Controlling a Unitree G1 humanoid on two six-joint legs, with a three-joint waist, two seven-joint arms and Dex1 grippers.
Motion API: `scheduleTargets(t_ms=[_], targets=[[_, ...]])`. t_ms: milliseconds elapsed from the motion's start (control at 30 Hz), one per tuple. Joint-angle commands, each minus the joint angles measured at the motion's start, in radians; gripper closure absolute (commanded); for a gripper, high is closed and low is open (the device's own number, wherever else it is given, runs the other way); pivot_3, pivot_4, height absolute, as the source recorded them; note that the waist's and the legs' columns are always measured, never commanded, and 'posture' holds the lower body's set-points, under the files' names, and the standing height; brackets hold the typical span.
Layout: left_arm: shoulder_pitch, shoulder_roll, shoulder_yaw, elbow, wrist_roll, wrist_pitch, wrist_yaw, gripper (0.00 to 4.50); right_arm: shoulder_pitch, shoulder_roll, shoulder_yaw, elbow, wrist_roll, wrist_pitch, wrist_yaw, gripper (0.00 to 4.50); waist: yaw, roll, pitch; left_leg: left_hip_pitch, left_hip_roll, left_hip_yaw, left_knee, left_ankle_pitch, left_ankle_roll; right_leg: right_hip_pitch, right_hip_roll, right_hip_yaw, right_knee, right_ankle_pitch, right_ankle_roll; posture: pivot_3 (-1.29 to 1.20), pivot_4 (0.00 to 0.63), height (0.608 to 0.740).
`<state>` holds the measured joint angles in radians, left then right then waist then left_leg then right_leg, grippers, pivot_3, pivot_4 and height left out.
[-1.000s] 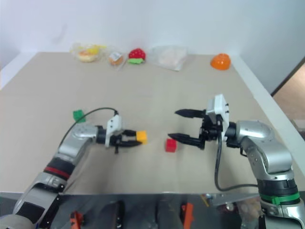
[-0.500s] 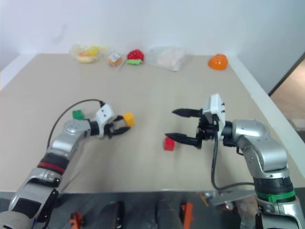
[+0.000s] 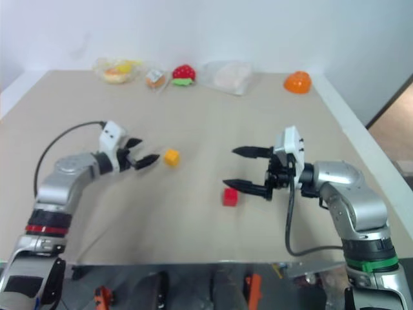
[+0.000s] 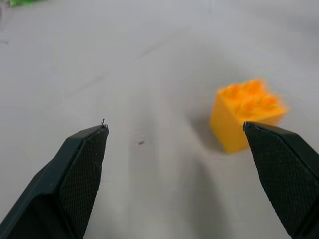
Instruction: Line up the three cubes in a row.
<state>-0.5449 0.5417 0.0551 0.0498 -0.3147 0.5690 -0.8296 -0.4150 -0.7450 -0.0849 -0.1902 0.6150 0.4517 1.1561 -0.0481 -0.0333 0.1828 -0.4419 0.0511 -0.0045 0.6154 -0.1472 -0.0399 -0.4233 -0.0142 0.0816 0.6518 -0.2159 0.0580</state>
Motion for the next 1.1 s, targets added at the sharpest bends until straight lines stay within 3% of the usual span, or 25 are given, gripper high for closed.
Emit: scheduleTargets(t_ms=[33, 200, 467, 733, 1100], targets=[[0.059, 0.075, 0.049, -0.193, -0.115, 0.116, -0.067, 0.02, -0.037, -0.002, -0.01, 0.003, 0.008, -0.013, 0.016, 0.0, 0.0, 0.0, 0.0, 0.0, 0.0, 0.0, 0.0, 0.0, 0.0, 0.0, 0.0, 0.0, 0.0, -0.001, 0.0, 0.0, 0.15, 0.74], [0.112, 0.119, 0.156, -0.266, -0.129, 0.187, 0.062, 0.02, -0.06, 0.009, 0.005, 0.025, 0.001, -0.023, 0.03, 0.0, 0.0, 0.0, 0.0, 0.001, 0.0, -0.001, 0.0, -0.001, 0.0, 0.001, 0.0, 0.0, 0.0, -0.003, -0.004, 0.0, 0.15, 0.74], [0.161, 0.07, 0.349, -0.2, -0.021, 0.15, 0.416, 0.02, -0.094, 0.039, 0.037, 0.031, 0.004, -0.025, 0.06, 0.0, 0.001, 0.0, 0.0, 0.001, 0.0, -0.001, 0.002, 0.0, 0.0, 0.002, 0.0, 0.0, 0.0, -0.002, -0.003, 0.0, 0.15, 0.74], [0.2, 0.023, 0.304, -0.161, 0.012, 0.092, 0.475, 0.02, -0.117, 0.055, 0.057, 0.051, -0.006, -0.035, 0.071, 0.0, 0.005, 0.0, 0.0, 0.001, 0.0, -0.001, 0.001, 0.0, 0.0, 0.001, 0.0, 0.0, 0.0, -0.002, -0.003, 0.0, 0.15, 0.74], [0.115, -0.106, 0.224, -0.195, 0.023, 0.111, 0.61, 0.02, -0.061, 0.045, 0.027, 0.004, 0.005, -0.028, 0.038, 0.0, 0.002, 0.0, 0.0, 0.0, 0.0, -0.001, 0.001, 0.0, 0.0, 0.001, 0.0, 0.0, 0.0, -0.001, -0.003, 0.0, 0.15, 0.74]])
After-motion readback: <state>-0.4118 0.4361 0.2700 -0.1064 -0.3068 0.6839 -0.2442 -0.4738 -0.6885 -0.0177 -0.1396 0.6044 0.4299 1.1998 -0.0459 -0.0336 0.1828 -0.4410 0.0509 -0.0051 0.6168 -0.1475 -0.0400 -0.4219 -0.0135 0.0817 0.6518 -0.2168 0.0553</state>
